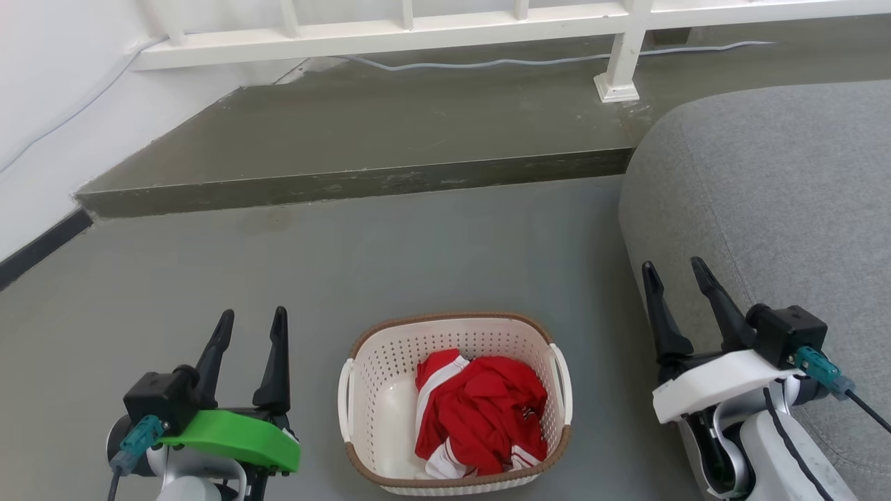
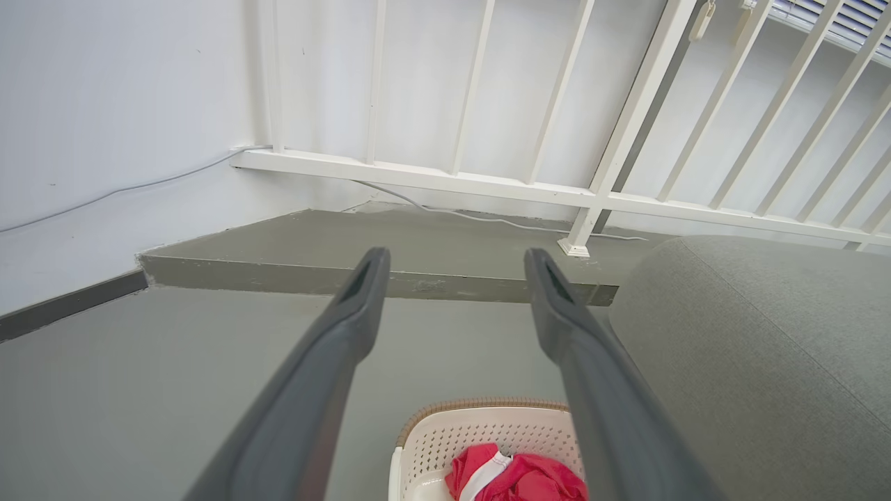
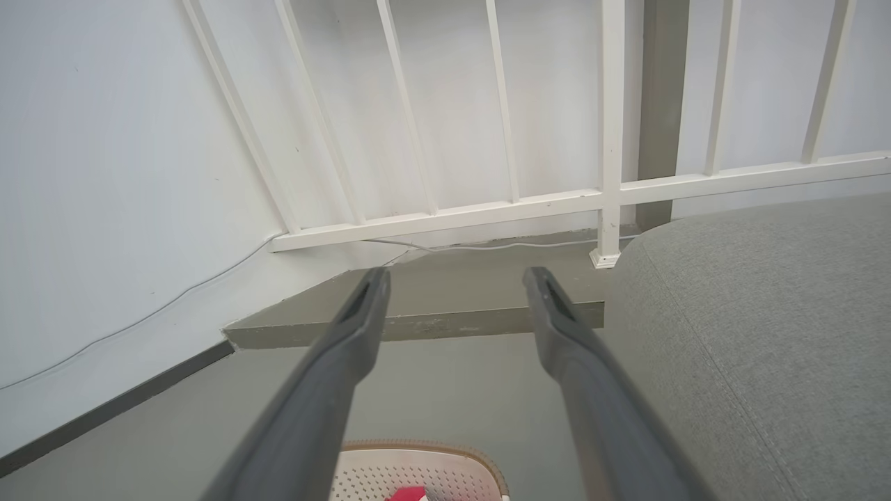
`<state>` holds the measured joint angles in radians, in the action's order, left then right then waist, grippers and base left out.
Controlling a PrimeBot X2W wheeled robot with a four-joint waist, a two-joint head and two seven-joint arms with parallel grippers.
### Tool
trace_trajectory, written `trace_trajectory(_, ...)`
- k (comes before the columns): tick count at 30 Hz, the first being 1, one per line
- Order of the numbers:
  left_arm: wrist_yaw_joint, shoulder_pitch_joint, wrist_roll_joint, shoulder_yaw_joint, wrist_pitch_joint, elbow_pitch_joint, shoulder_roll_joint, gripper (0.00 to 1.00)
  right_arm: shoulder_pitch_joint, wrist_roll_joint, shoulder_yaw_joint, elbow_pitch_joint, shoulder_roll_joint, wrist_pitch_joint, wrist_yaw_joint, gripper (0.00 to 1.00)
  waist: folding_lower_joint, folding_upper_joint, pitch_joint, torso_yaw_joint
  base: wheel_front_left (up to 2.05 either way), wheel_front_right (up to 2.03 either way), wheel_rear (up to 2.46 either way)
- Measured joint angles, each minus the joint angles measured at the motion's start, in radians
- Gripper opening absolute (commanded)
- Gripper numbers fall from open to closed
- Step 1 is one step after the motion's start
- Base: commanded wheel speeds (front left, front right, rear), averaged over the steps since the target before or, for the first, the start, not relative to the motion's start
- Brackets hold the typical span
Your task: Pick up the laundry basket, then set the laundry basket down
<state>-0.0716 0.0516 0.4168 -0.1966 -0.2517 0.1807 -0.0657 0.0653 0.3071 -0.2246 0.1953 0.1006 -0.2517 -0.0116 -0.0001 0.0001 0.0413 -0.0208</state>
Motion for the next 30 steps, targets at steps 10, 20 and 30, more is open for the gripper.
trace_trajectory(10,-0.01,-0.002,-0.007,0.01,0.0,-0.001,0.009,1.0,-0.013,-0.007,0.015,-0.002,-0.007,0.0,-0.014,1.0,0.0,0.0,0.005,0.001,0.0,0.0,0.0)
trace_trajectory(20,-0.016,-0.021,0.007,0.004,0.005,0.038,0.019,0.0,-0.048,0.007,0.019,0.033,-0.017,0.002,-0.014,0.0,0.0001,0.0,0.005,0.001,0.0,0.0,0.0)
trace_trajectory(30,-0.016,-0.021,0.153,0.029,0.039,0.038,0.019,0.0,-0.048,0.15,0.041,0.03,-0.023,0.025,-0.023,0.0,0.0001,0.0,-0.001,0.004,0.0,0.0,0.0)
